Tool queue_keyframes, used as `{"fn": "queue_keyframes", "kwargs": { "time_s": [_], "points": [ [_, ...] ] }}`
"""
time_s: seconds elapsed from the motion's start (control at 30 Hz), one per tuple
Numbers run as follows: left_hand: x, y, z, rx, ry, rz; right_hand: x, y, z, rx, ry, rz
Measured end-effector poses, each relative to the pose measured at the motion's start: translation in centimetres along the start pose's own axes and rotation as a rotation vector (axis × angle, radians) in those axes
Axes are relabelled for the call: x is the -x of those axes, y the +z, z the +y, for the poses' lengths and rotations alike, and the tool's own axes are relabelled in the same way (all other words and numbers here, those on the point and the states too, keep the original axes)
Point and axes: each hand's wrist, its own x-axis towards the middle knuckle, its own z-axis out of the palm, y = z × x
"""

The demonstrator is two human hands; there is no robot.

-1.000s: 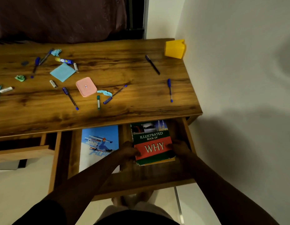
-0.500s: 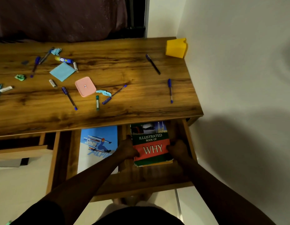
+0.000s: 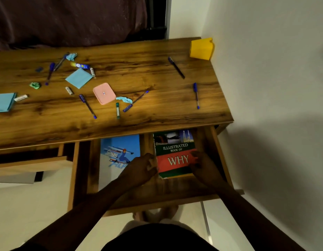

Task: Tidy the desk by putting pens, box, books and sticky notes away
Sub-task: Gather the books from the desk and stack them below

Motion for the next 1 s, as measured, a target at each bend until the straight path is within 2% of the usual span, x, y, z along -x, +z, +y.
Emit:
{"fn": "queue_keyframes", "kwargs": {
  "time_s": [0.1, 0.23, 0.37, 0.5, 0.63, 0.8, 1.0],
  "points": [
    [3.5, -0.3, -2.1, 0.003, 0.069, -0.021, 1.9, 0.9, -0.9, 0.127, -0.064, -0.068],
    [7.4, -1.1, -4.2, -0.043, 0.061, -0.146, 4.6, 2.8, -2.9, 0.188, -0.187, -0.309],
    [10.6, -1.6, -4.3, -0.115, 0.137, -0.248, 6.0, 5.2, -4.4, 0.325, -0.277, -0.431],
    [12.7, -1.1, -4.5, -0.234, 0.246, -0.186, 7.1, 6.5, -5.5, 0.406, -0.319, -0.507],
    [12.7, -1.0, -4.4, -0.213, 0.211, -0.091, 7.6, 7.1, -5.3, 0.473, -0.286, -0.512],
    [12.7, -0.7, -4.2, -0.236, 0.229, -0.089, 7.2, 7.7, -5.8, 0.581, -0.332, -0.460],
    [12.8, -0.9, -4.7, -0.304, 0.309, 0.012, 6.0, 7.9, -6.6, 0.648, -0.363, -0.454]
  ]
}}
